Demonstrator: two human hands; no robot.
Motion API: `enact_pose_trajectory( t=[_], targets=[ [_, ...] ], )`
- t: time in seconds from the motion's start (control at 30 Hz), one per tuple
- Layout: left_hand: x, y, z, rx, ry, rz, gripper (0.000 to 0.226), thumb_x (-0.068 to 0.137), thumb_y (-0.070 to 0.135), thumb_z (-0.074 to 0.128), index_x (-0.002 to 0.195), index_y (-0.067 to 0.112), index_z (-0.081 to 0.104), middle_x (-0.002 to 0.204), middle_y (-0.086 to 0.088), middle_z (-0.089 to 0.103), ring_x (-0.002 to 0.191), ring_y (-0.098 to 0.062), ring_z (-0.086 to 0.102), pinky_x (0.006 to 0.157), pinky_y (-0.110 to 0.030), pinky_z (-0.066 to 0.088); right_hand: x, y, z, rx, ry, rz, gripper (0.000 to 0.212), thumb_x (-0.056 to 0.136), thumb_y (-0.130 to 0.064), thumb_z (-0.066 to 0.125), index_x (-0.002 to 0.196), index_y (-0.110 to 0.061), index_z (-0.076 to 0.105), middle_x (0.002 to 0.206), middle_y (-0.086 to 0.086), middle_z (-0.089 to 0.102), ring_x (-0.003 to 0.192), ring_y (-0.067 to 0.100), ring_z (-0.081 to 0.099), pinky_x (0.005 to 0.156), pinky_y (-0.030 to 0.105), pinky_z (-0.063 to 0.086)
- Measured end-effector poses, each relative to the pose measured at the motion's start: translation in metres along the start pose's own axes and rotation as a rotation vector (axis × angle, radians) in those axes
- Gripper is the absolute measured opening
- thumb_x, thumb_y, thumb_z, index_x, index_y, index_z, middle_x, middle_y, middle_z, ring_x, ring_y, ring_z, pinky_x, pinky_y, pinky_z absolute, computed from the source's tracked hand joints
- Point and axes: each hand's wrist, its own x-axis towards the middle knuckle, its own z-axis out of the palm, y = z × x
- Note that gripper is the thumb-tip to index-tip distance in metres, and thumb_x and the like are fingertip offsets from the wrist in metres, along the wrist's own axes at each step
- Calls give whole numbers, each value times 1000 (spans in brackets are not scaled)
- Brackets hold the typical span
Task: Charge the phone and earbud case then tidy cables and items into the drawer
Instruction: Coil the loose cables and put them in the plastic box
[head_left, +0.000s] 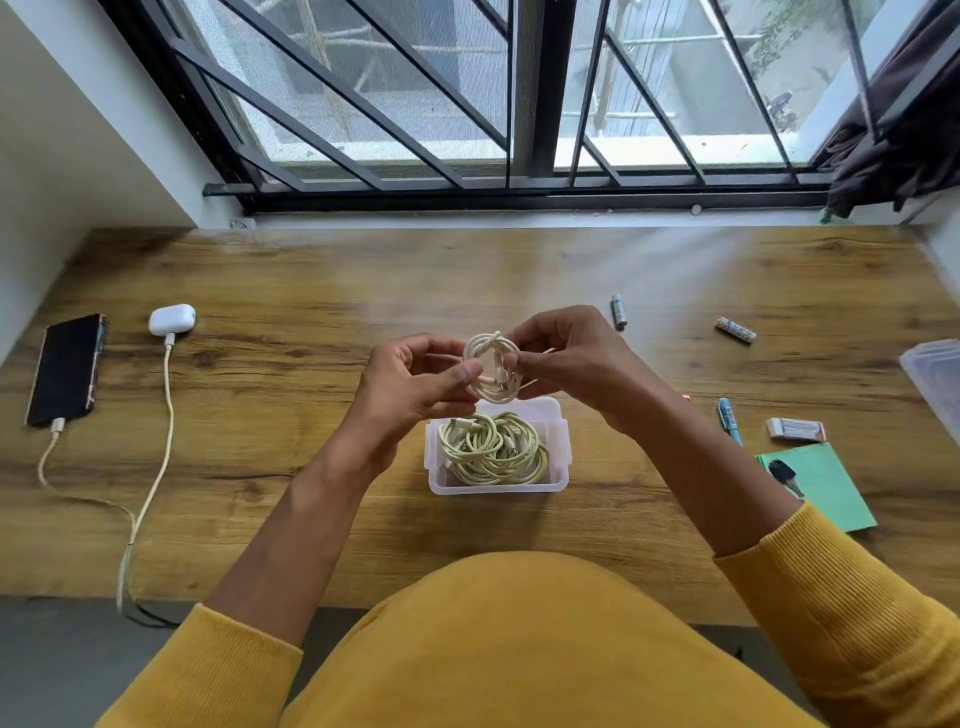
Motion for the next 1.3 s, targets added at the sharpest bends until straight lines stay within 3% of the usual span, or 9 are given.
enact_pose_trajectory(
  t=[0.23,0.5,0.63,0.8,0.9,1.0,1.07,1.17,1.3],
  targets=[
    [-11,-16,7,67,13,-16,14,97,8,76,108,1,77,93,-21,80,80,-35,79,71,-35,68,-8,19,1,-63,57,77,14,88,5,77,101,-1,74,86,23,77,77,36,78,72,44,66],
    [-18,-35,21,241,73,1,8,92,6,81,98,1,80,76,-15,79,67,-24,77,64,-30,65,-28,38,4,-255,170,112,7,87,-4,80,91,-9,79,78,11,77,67,21,78,67,41,67],
    [-18,-42,33,353,100,8,5,90,8,84,92,5,81,73,-10,79,66,-25,79,68,-39,67,-35,48,3,-430,268,75,9,83,-12,82,88,-20,78,77,1,76,67,15,75,64,41,66],
    [-19,-48,45,604,155,85,6,87,19,87,85,19,82,69,5,77,61,-11,76,67,-40,67,-40,53,2,-609,269,22,13,87,-19,80,100,-19,81,87,-3,74,76,2,66,66,22,56],
    [-20,-49,43,676,162,129,5,85,26,88,86,24,83,74,11,77,69,-6,75,71,-39,67,-43,58,4,-684,233,1,23,90,-16,78,113,-21,78,96,-7,70,79,1,62,64,12,45],
    [-25,-45,38,733,173,178,10,85,26,86,95,26,84,81,11,78,73,-3,73,77,-32,64,-46,64,5,-736,204,-29,32,89,-22,81,120,-23,76,110,-5,69,94,10,65,79,26,54],
    [-29,-42,35,797,199,220,18,85,24,86,103,25,84,90,8,79,79,-7,73,82,-29,61,-48,66,8,-765,173,-52,39,87,-28,83,125,-23,75,114,-4,67,101,13,64,82,27,47],
    [-28,-44,34,901,179,256,28,84,23,87,111,21,83,106,0,80,95,-18,75,90,-35,61,-47,66,14,-815,116,-78,51,87,-31,83,135,-20,70,124,-1,64,109,18,62,86,22,37],
    [-25,-53,38,992,132,268,36,84,21,88,119,18,80,115,-4,75,103,-24,74,95,-43,59,-43,68,24,-888,83,-68,52,91,-32,81,139,-21,66,127,0,60,116,20,57,88,24,36]
  ],
)
